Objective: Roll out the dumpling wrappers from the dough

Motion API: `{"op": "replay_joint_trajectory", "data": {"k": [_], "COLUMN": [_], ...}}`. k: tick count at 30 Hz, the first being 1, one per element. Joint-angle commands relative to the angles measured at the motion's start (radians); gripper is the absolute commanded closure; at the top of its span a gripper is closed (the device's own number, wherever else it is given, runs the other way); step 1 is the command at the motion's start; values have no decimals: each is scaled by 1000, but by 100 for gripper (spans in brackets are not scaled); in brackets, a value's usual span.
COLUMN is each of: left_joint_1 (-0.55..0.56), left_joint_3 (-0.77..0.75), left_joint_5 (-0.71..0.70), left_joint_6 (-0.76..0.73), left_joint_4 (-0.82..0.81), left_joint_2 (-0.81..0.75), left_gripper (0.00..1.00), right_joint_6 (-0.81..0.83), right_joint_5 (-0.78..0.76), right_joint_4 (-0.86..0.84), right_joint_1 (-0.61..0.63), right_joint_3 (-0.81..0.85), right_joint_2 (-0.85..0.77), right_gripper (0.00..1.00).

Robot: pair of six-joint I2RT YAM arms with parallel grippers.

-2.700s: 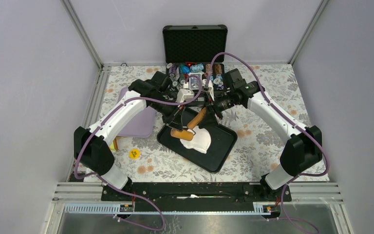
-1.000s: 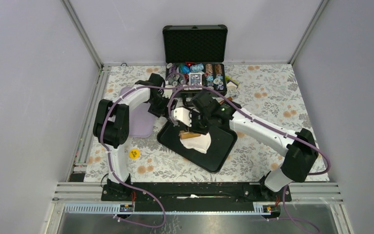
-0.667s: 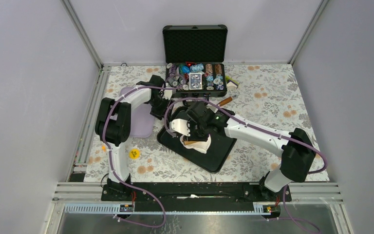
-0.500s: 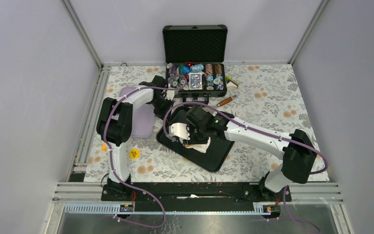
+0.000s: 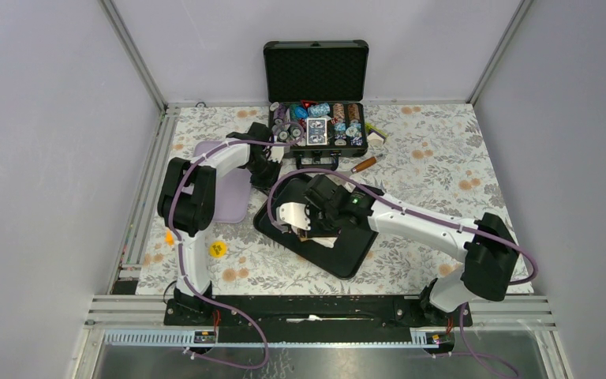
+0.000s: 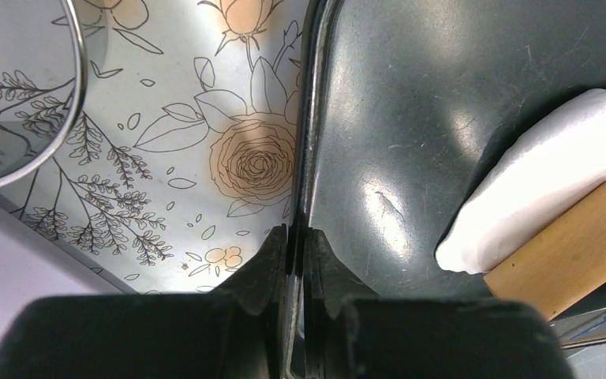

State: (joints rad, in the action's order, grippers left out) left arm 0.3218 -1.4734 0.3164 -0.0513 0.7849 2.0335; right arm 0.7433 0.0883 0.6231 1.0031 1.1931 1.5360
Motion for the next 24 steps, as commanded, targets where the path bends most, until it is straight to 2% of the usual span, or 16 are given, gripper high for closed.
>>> {"op": "replay_joint_trajectory", "data": {"k": [1,12,19,24], "left_joint_1": [-20,-21,-24,-26], "left_joint_3": [-8,9,19,22], "left_joint_5": [-106,-90,-78,-72], "left_joint_6": [34,33,33,33], "left_joint_4": [-82,-117,-125,-127], "left_joint_2": [37,44,39,36], "left_gripper": [100,100,100,100], "right_joint_6": [-88,-116,-185,-152], "right_joint_5": [56,10,-302,-378], "right_joint_4": [220,234,26,-32], "right_joint_1": [26,48,47,46], "right_joint_3": [-71,-62,56,92], "right_joint_2": [12,14,-4,21], "right_gripper": [100,100,100,100]}}
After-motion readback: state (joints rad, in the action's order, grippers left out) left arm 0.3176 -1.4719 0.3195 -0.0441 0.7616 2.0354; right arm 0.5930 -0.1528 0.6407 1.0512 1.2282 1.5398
